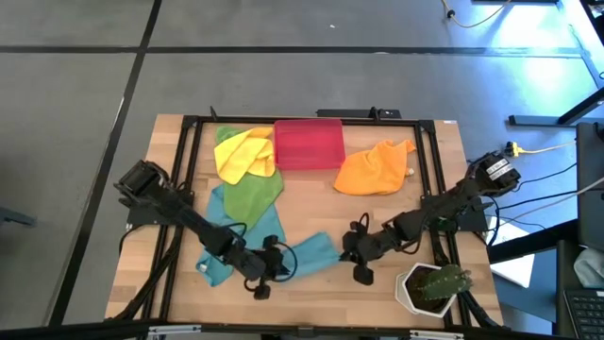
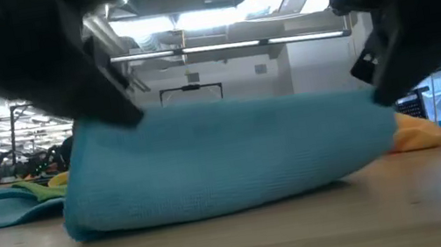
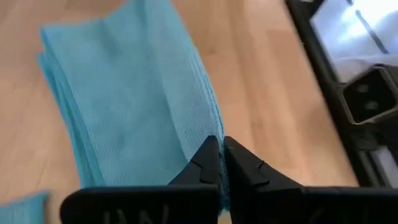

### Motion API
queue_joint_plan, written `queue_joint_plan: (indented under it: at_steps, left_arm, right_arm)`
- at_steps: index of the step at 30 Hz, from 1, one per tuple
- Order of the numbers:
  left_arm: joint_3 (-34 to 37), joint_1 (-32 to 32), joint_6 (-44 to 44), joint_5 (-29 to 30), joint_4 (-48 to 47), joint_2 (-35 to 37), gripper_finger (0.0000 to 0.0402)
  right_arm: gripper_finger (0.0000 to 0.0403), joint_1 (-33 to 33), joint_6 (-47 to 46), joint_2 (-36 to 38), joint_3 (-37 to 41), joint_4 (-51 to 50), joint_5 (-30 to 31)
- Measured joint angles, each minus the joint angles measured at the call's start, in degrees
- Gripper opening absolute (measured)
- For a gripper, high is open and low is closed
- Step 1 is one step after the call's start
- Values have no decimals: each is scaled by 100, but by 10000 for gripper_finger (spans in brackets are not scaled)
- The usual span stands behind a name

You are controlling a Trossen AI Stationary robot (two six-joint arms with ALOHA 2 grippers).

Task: Roll microfiber towels into tight, uniform cylinder then place into a basket
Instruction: Roll the right blue microfiber towel

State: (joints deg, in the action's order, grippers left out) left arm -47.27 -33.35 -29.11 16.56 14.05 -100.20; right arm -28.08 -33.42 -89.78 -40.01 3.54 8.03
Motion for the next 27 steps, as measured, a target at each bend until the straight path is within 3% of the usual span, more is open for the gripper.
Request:
queue_joint_plan:
  at_steps: [8, 15, 27]
  left_arm:
    - [461, 120, -672, -64, 310, -2, 0]
    - [468, 44, -822, -274, 438, -2, 0]
    - [474, 33, -1038, -261, 286, -4, 0]
  right_arm:
    - [4, 237, 147, -2, 7, 72, 402]
    - [5, 359, 348, -7, 7, 159, 403]
    - [15, 381, 641, -343, 9, 600, 1135]
